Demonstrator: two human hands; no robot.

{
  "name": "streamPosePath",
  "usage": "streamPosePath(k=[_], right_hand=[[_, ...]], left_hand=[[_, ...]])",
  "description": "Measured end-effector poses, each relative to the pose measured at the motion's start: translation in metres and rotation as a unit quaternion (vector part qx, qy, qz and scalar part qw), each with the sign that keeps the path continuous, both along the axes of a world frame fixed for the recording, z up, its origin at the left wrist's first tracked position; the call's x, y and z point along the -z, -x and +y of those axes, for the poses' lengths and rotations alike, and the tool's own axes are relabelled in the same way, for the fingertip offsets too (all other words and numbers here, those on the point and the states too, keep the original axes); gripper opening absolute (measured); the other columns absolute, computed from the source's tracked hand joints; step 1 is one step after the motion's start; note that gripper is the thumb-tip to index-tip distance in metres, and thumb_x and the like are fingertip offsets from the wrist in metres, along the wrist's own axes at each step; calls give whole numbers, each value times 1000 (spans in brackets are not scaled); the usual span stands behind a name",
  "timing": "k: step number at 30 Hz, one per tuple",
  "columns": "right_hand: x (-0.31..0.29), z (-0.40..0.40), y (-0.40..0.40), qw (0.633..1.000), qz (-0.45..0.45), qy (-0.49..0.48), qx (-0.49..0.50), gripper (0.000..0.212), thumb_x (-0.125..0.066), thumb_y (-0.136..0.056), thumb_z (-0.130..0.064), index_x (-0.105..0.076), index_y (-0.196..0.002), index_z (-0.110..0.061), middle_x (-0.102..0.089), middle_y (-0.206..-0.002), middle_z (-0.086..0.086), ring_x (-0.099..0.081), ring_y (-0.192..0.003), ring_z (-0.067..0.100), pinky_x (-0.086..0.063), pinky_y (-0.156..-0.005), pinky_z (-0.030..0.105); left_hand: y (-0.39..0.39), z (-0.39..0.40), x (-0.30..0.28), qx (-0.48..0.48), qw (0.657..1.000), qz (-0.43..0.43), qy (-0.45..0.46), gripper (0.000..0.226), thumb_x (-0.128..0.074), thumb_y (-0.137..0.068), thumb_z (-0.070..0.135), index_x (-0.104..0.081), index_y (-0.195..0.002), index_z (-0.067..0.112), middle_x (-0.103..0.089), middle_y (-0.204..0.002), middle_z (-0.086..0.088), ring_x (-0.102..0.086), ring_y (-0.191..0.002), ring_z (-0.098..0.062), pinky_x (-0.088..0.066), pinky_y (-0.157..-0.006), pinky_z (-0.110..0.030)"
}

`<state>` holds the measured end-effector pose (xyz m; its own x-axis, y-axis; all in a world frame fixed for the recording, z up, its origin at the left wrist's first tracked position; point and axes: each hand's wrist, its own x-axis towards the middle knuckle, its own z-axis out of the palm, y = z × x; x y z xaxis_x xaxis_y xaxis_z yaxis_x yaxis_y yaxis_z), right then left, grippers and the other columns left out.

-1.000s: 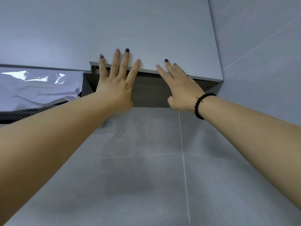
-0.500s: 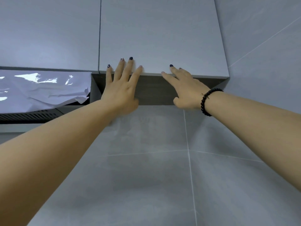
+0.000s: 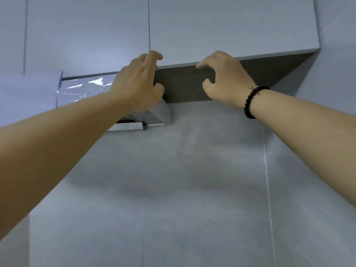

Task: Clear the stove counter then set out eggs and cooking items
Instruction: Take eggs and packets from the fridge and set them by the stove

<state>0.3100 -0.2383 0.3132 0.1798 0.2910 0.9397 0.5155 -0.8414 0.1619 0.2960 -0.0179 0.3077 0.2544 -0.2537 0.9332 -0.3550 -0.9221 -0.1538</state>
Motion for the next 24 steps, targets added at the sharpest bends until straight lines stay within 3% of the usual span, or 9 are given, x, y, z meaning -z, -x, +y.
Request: streamPosePath(k=[3,6,9,14,19,24], right_hand=[[10,20,0,995,-7,-33,-89,37,-54,-86,-11,-62,-122,-17,-57,-125,3,-52,-116,19,-46,-98,36],[25,42,5,983,3,-71,-169,33,-55,-86,-11,-65,-118,-16,-57,-123,3,-50,-99,12,-42,-89,24],[47,66,16,964,24,-98,-246,32,-56,-86,-9,-68,-116,-14,-59,-121,4,-52,-104,10,-38,-84,17],[88,107,47,925,78,-90,-362,31,-57,-84,-9,-69,-113,-14,-59,-120,2,-55,-107,12,-47,-88,22],[131,146,83,890,130,-50,-434,27,-60,-83,-9,-71,-108,-13,-59,-116,2,-53,-108,12,-39,-89,13],[172,176,123,864,181,-5,-469,24,-62,-84,-10,-71,-105,-16,-57,-120,0,-48,-102,7,-37,-90,19]], left_hand=[[30,12,12,-52,999,13,-1,55,-55,-89,20,-35,-140,18,-57,-125,-2,-55,-111,-24,-48,-83,-40],[62,25,28,-108,994,24,13,53,-55,-88,22,-36,-138,19,-58,-122,1,-56,-107,-22,-48,-82,-40],[100,42,47,-165,984,43,40,50,-54,-86,22,-38,-134,22,-58,-119,5,-57,-104,-21,-50,-84,-43],[167,62,90,-214,971,56,86,49,-55,-85,23,-40,-131,25,-57,-114,9,-59,-99,-17,-50,-78,-38],[241,75,143,-238,957,48,158,49,-57,-84,24,-40,-130,26,-58,-113,10,-59,-97,-14,-53,-82,-42],[310,85,186,-259,940,57,216,44,-62,-87,22,-45,-128,24,-60,-114,9,-60,-98,-9,-53,-84,-38]])
